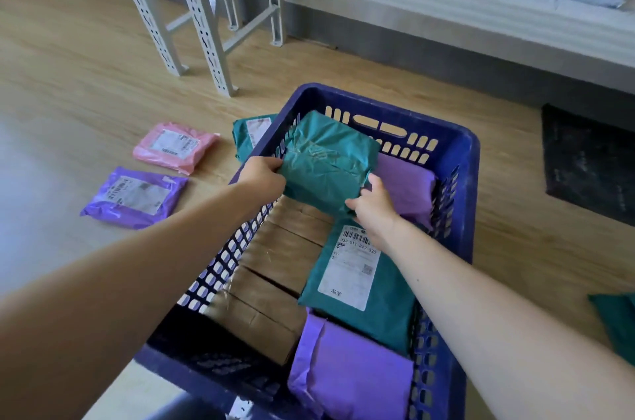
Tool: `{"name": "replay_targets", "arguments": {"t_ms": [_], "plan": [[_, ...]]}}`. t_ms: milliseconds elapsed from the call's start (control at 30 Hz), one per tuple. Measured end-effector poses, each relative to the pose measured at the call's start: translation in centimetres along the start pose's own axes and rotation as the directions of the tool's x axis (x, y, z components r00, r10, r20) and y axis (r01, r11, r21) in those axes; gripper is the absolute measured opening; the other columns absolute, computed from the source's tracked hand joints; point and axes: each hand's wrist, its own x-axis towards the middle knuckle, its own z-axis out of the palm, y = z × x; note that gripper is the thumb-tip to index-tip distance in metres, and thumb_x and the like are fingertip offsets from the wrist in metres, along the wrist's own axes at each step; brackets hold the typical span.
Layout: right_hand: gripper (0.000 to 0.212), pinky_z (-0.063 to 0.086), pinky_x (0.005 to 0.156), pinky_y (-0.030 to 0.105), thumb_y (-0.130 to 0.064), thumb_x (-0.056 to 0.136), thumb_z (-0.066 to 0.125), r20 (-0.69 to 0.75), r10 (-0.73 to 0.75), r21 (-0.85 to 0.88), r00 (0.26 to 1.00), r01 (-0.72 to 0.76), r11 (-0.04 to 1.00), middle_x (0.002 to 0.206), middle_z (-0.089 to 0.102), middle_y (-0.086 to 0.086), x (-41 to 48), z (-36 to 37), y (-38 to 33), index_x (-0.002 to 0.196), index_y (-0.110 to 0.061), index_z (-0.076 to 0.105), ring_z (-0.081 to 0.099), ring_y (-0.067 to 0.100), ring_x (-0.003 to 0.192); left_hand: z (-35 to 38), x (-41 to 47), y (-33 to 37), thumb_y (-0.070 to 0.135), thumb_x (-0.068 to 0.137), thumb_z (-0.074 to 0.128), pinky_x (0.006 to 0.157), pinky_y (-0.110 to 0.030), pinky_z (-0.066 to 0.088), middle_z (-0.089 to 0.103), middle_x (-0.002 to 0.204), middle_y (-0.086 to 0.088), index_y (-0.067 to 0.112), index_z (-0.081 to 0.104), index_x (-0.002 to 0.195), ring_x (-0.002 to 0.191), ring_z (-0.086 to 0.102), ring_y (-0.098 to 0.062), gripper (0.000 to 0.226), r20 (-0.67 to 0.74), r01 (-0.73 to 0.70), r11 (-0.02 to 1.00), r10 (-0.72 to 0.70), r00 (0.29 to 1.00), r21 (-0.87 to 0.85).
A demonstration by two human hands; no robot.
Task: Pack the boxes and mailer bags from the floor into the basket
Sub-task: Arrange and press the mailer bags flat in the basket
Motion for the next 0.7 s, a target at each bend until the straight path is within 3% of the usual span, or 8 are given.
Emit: {"name": "replay_targets", "arguments": {"t_ms": [100,167,300,400,533,633,700], "plan": [[0.066,0.049,0.076,0.026,0.015,0.090,0.043,0.001,-0.007,-0.035,1.000,0.007,0.999,0.131,0.054,0.010,1.4,0.6,0.8,0.145,-0.017,0.024,0.057,0.026,0.111,0.7,0.8,-0.5,-0.006,0.085,0.045,0.071,-0.028,0.041,0.058,0.099,-0.008,0.006,0.057,0.123,0.086,0.053,-0.023,0.041,0.063,-0.023,0.996,0.017,0.998,0.091],[0.067,0.051,0.080,0.029,0.014,0.089,0.044,-0.006,-0.029,-0.076,1.000,0.029,0.997,0.129,0.055,0.010,2.3,1.0,1.0,0.146,-0.017,0.024,0.057,0.024,0.107,1.4,1.2,-0.8,-0.004,0.084,0.047,0.073,-0.031,0.046,0.058,0.112,-0.012,0.008,0.047,0.131,0.093,0.056,-0.027,0.048,0.081,-0.032,0.989,0.021,0.997,0.141],[0.067,0.050,0.089,0.033,0.013,0.089,0.044,-0.011,-0.049,-0.158,0.999,0.047,0.986,0.124,0.057,0.006,3.5,1.6,1.5,0.146,-0.017,0.026,0.056,0.019,0.101,2.9,2.0,-1.6,-0.001,0.082,0.049,0.094,-0.041,0.048,0.027,0.148,-0.016,0.023,0.014,0.150,0.124,0.044,-0.037,0.080,0.111,-0.130,0.915,0.095,0.989,0.382],[0.068,0.048,0.097,0.036,0.005,0.088,0.050,-0.022,-0.079,-0.317,0.997,0.068,0.946,0.134,0.053,0.006,4.0,1.7,2.0,0.145,-0.016,0.022,0.054,0.021,0.109,3.9,2.2,-2.2,-0.003,0.083,0.053,0.086,-0.044,0.049,0.008,0.153,-0.017,0.031,0.008,0.149,0.125,0.041,-0.041,0.087,0.108,-0.165,0.825,0.127,0.986,0.540],[0.082,0.037,0.105,0.036,-0.017,0.084,0.068,-0.083,-0.228,-0.630,0.970,0.126,0.767,0.140,0.033,0.010,3.8,1.3,1.9,0.146,-0.010,0.016,0.038,0.028,0.128,4.8,2.8,-2.4,0.015,0.080,0.071,0.067,-0.037,0.043,0.010,0.147,-0.016,0.030,0.007,0.149,0.118,0.044,-0.037,0.095,0.092,-0.219,0.676,0.219,0.971,0.704],[0.105,0.028,0.107,0.044,-0.039,0.077,0.074,-0.066,-0.369,-0.816,0.927,0.163,0.555,0.148,0.019,0.010,3.8,0.4,1.4,0.150,-0.013,0.004,0.024,0.029,0.136,5.0,3.7,-2.2,0.027,0.076,0.074,0.090,-0.040,0.043,0.009,0.148,-0.014,0.024,0.001,0.150,0.130,0.027,-0.034,0.104,0.121,-0.307,0.437,0.404,0.907,0.845],[0.106,0.021,0.112,0.050,-0.046,0.077,0.072,0.023,-0.397,-0.852,0.918,0.226,0.472,0.158,0.000,0.004,4.4,-0.2,1.3,0.152,-0.023,0.001,0.008,0.026,0.144,5.4,4.3,-2.2,0.033,0.076,0.073,0.101,-0.042,0.036,0.002,0.153,-0.012,0.022,-0.004,0.150,0.136,0.019,-0.033,0.108,0.191,-0.362,0.311,0.464,0.865,0.879]]}}
